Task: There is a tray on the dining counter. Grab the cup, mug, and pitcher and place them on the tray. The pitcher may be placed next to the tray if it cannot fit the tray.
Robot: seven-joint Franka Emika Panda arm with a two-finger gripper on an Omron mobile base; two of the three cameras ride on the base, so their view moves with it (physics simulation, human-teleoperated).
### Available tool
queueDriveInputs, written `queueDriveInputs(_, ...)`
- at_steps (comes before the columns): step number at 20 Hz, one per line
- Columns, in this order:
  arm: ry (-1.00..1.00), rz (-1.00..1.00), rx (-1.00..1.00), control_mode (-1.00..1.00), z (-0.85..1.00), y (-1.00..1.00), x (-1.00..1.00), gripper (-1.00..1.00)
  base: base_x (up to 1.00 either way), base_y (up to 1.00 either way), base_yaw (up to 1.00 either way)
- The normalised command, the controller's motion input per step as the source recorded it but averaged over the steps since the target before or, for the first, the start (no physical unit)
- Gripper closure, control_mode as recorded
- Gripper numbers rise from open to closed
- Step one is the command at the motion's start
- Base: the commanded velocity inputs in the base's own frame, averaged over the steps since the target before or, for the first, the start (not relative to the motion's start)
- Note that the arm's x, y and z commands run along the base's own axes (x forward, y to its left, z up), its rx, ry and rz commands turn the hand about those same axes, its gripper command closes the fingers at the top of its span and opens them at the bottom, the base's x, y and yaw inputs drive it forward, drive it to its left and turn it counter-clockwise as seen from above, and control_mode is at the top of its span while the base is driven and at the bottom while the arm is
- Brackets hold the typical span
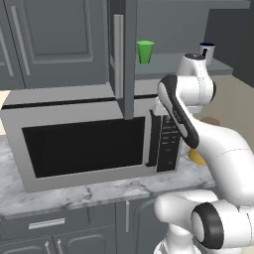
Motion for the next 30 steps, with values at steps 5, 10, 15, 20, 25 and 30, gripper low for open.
queueDriveInputs(5,-0.06,0.0,0.0,-1.0,0.13,0.02,0.0,-1.0,0.0,0.0,0.0)
queueDriveInputs(10,-0.12,-0.03,0.01,-1.0,0.37,0.0,0.0,-1.0,0.0,0.0,0.0)
queueDriveInputs(15,-0.14,-0.03,0.04,-1.0,0.44,-0.02,0.0,-1.0,0.0,0.0,0.0)
queueDriveInputs(20,-0.1,-0.05,0.11,-1.0,0.43,-0.13,0.0,-1.0,0.0,0.0,0.0)
queueDriveInputs(25,-0.1,-0.04,0.16,-1.0,0.43,-0.25,0.0,-1.0,0.0,0.0,0.0)
queueDriveInputs(30,-0.11,-0.05,0.17,-1.0,0.47,-0.19,0.0,-1.0,0.0,0.0,0.0)
